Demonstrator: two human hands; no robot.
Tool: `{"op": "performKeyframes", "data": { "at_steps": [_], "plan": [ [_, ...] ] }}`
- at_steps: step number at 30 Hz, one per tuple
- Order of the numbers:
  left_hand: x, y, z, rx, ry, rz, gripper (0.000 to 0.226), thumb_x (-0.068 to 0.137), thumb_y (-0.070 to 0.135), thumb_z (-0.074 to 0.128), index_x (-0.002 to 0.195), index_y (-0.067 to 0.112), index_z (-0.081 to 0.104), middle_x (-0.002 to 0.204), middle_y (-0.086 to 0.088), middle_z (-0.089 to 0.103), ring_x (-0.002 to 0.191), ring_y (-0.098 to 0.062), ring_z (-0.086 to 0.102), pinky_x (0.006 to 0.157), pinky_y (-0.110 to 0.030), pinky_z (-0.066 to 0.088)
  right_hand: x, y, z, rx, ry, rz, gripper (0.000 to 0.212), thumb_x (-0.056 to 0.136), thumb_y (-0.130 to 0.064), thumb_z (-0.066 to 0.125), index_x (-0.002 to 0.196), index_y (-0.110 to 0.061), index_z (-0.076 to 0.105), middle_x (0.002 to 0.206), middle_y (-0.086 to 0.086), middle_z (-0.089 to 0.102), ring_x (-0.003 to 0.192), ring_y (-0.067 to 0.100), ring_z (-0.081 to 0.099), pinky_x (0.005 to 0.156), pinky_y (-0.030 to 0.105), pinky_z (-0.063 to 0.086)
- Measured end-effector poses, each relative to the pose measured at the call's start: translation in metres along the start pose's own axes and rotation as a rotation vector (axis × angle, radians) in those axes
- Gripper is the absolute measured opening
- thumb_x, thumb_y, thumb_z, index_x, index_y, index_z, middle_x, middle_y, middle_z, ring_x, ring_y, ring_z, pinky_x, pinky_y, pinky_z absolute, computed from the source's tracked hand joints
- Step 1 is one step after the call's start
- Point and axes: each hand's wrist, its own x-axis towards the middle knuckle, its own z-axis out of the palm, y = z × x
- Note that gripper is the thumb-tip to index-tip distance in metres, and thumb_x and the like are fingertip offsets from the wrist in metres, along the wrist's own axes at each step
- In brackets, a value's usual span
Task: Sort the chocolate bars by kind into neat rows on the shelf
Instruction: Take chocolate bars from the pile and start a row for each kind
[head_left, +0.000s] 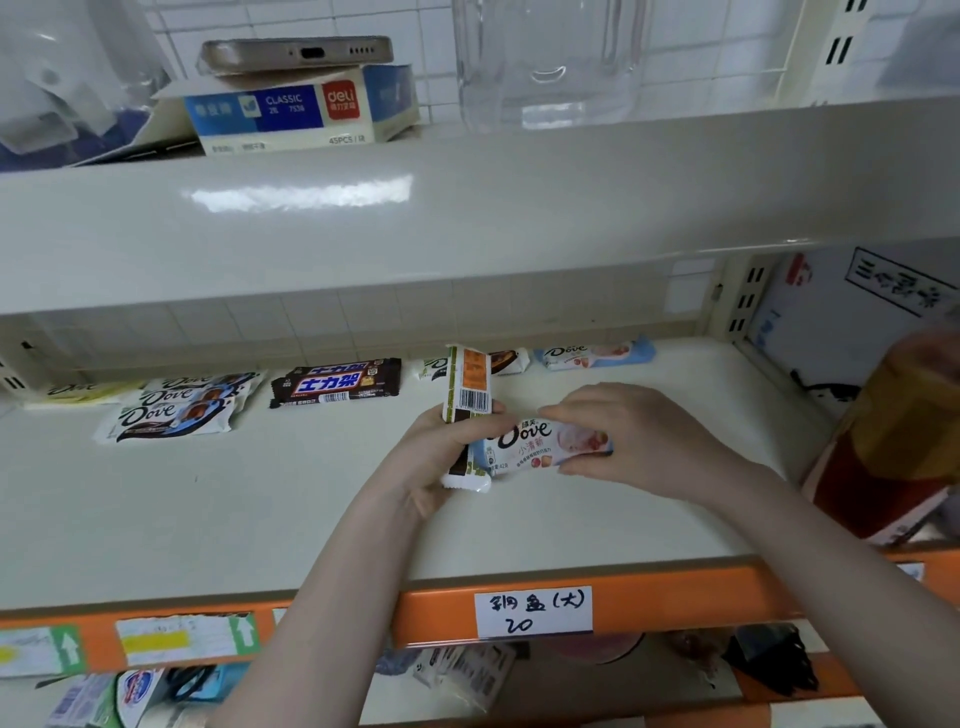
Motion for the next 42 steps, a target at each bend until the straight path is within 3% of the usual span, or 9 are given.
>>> {"op": "performKeyframes", "data": {
  "at_steps": [6,9,17,20,24,29,32,34,42],
  "plan": [
    [0.01,-0.01,-0.007,-0.295,0.044,-0.058,0.034,0.092,0.04,0.05,0.09,0.007,0.055,0.061,-0.008,0.06,0.046,-0.017,0.056,0.043,-0.021,0.045,0.009,0.035,-0.005,-0.208,0.114,0.064,0.042,0.07,-0.021,0.076,0.11,-0.015,0.066,0.109,0.008,0.068,0.097,0.031,0.064,0.077,0.041,0.054],
    [0.012,-0.012,-0.01,-0.367,0.038,-0.08,0.049,0.092,0.054,0.04,0.088,0.007,0.054,0.061,-0.008,0.054,0.043,-0.016,0.051,0.043,-0.019,0.042,0.018,0.05,-0.009,-0.216,0.156,0.222,0.045,0.073,-0.021,0.073,0.116,-0.018,0.063,0.11,0.004,0.069,0.096,0.03,0.063,0.079,0.036,0.05],
    [0.018,-0.016,-0.019,-0.453,0.041,-0.084,0.06,0.092,0.06,0.029,0.087,0.006,0.055,0.059,-0.007,0.053,0.042,-0.016,0.05,0.043,-0.018,0.043,0.043,0.084,-0.006,-0.103,-0.119,0.41,0.046,0.085,-0.034,0.059,0.129,-0.029,0.05,0.123,-0.001,0.061,0.112,0.021,0.054,0.087,0.03,0.042],
    [0.02,-0.019,-0.02,-0.431,0.045,-0.073,0.06,0.092,0.06,0.032,0.089,0.006,0.056,0.058,-0.007,0.056,0.043,-0.017,0.052,0.042,-0.019,0.044,0.049,0.089,-0.005,-0.094,-0.126,0.404,0.038,0.085,-0.032,0.057,0.122,-0.023,0.056,0.11,0.004,0.064,0.102,0.022,0.057,0.081,0.028,0.043],
    [0.021,-0.019,-0.019,-0.443,0.044,-0.065,0.062,0.094,0.059,0.027,0.09,0.005,0.055,0.061,-0.007,0.053,0.043,-0.016,0.05,0.044,-0.018,0.042,0.055,0.097,-0.001,-0.051,-0.114,0.339,0.014,0.081,-0.023,0.064,0.093,-0.03,0.061,0.075,-0.013,0.052,0.081,0.013,0.049,0.062,0.024,0.032],
    [0.015,-0.016,-0.017,-0.469,0.02,-0.067,0.063,0.095,0.058,0.023,0.095,0.004,0.057,0.061,-0.007,0.055,0.044,-0.017,0.051,0.044,-0.018,0.043,0.056,0.104,0.002,0.048,-0.087,0.34,0.032,0.08,-0.02,0.066,0.069,-0.038,0.042,0.061,-0.021,0.04,0.065,0.002,0.042,0.056,0.012,0.028],
    [0.012,-0.013,-0.016,-0.472,0.001,-0.08,0.058,0.096,0.052,0.025,0.096,0.004,0.059,0.062,-0.007,0.055,0.044,-0.017,0.051,0.045,-0.018,0.042,0.055,0.113,0.008,0.09,-0.093,0.368,0.016,0.081,-0.021,0.066,0.093,-0.03,0.061,0.068,-0.024,0.043,0.073,0.0,0.046,0.065,0.015,0.033],
    [0.011,-0.011,-0.016,-0.477,-0.016,-0.081,0.056,0.096,0.049,0.026,0.096,0.004,0.059,0.064,-0.007,0.053,0.044,-0.017,0.051,0.045,-0.019,0.041,0.054,0.117,0.012,0.081,-0.091,0.374,0.029,0.082,-0.021,0.065,0.11,-0.019,0.061,0.075,-0.023,0.046,0.082,0.005,0.049,0.071,0.019,0.034],
    [0.005,-0.009,-0.014,-0.293,-0.004,-0.03,0.032,0.092,0.036,0.046,0.095,0.009,0.061,0.063,-0.003,0.052,0.045,-0.011,0.047,0.044,-0.018,0.037,0.05,0.086,0.01,0.094,0.094,0.433,0.032,0.087,-0.025,0.057,0.116,-0.011,0.06,0.11,0.01,0.066,0.104,0.027,0.058,0.086,0.034,0.042]
  ]
}}
